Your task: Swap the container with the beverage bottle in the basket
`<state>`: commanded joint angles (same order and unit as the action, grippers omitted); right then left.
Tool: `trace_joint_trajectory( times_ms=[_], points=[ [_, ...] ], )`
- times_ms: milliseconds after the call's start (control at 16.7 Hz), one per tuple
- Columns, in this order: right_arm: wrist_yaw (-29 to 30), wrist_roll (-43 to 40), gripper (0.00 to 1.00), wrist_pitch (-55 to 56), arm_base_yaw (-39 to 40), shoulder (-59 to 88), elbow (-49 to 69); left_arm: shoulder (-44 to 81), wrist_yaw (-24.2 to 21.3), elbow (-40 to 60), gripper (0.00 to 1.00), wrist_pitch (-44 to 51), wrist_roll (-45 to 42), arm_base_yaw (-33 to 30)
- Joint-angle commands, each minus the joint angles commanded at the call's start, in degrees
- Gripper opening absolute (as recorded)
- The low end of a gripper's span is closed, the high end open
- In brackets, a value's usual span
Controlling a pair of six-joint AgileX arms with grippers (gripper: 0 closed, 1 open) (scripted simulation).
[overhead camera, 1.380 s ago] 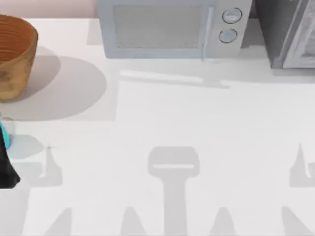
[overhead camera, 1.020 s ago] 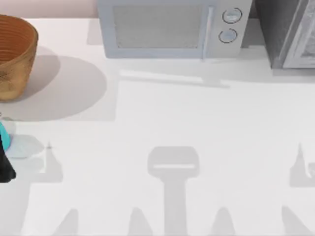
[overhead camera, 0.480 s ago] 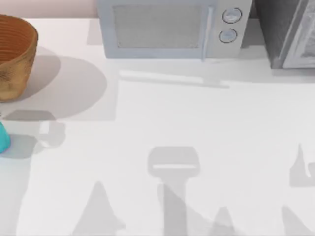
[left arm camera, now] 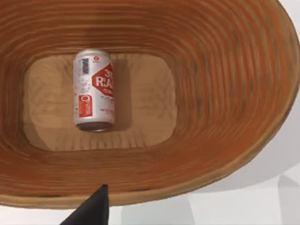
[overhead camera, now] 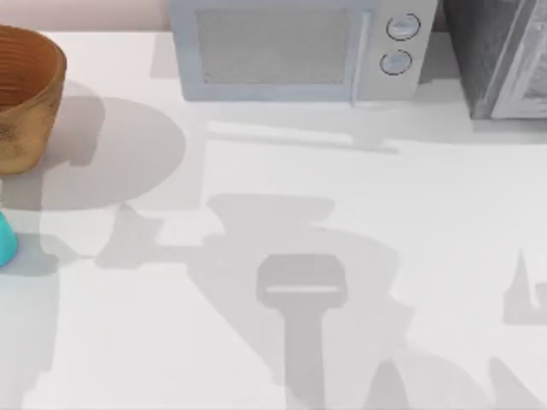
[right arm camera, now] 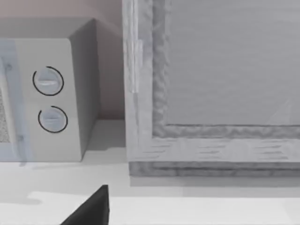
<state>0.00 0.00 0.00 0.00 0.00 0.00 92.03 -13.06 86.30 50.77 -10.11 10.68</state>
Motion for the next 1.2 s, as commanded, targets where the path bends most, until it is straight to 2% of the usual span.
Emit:
trace_joint_trajectory(
  times_ms=[360,600,780,1200],
  points=[
    [0.0,0.0,1.0,0.0,0.0,0.0,0.0,32.0,-2.8,30.2,1.0,15.9,-3.7,3.9],
    [0.0,0.0,1.0,0.0,0.0,0.0,0.0,46.1,-3.9,43.6,1.0,22.4,-5.4,5.5],
    [0.0,0.0,1.0,0.0,0.0,0.0,0.0,50.7,-4.2,48.1,1.0,24.5,-6.0,6.0],
    [0.0,0.0,1.0,0.0,0.0,0.0,0.0,51.1,-4.2,47.9,1.0,23.8,-5.7,5.6]
  ],
)
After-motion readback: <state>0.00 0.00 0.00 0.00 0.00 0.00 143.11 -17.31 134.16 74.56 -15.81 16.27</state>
